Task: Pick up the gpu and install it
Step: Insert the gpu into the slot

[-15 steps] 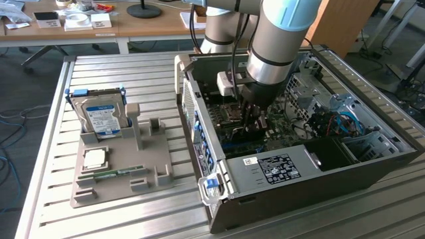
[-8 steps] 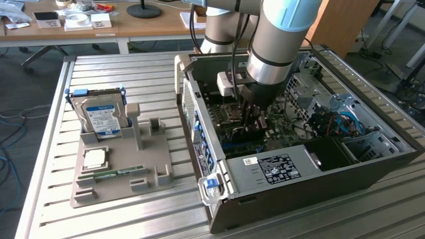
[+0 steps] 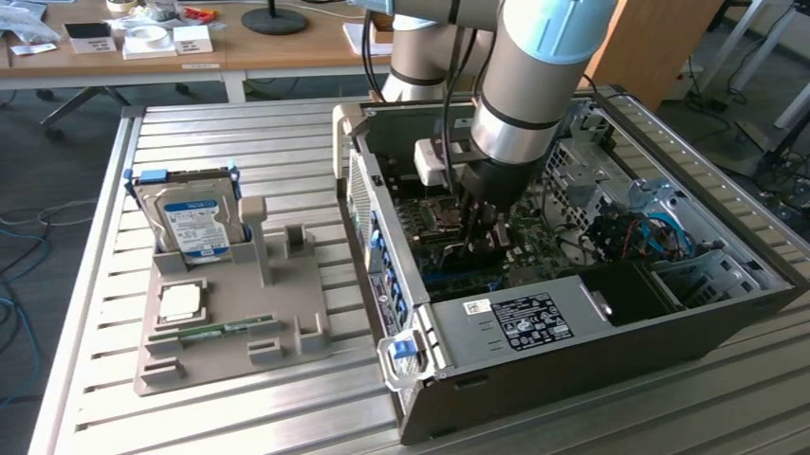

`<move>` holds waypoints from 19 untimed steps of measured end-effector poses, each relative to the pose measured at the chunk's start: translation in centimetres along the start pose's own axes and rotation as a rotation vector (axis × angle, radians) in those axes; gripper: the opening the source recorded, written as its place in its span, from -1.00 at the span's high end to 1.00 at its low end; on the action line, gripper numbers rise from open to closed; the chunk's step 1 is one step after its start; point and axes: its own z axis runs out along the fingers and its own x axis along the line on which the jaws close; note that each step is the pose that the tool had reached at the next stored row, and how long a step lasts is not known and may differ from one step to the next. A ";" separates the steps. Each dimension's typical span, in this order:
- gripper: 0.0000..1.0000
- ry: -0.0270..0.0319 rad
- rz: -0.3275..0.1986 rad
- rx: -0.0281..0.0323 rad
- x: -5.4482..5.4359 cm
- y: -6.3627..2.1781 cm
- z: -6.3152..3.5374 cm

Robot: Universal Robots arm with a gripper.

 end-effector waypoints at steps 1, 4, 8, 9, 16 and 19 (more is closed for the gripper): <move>0.47 -0.0001 0.000 0.0000 0.0 0.00 0.00; 0.47 -0.0007 0.000 0.0000 0.0 0.03 -0.01; 0.47 -0.0013 0.000 0.0000 0.0 0.21 -0.01; 0.47 -0.0014 0.000 -0.0001 0.0 0.25 -0.01; 0.47 -0.0028 0.000 0.0006 0.0 0.41 0.04; 0.47 -0.0029 0.000 0.0005 0.0 0.42 0.05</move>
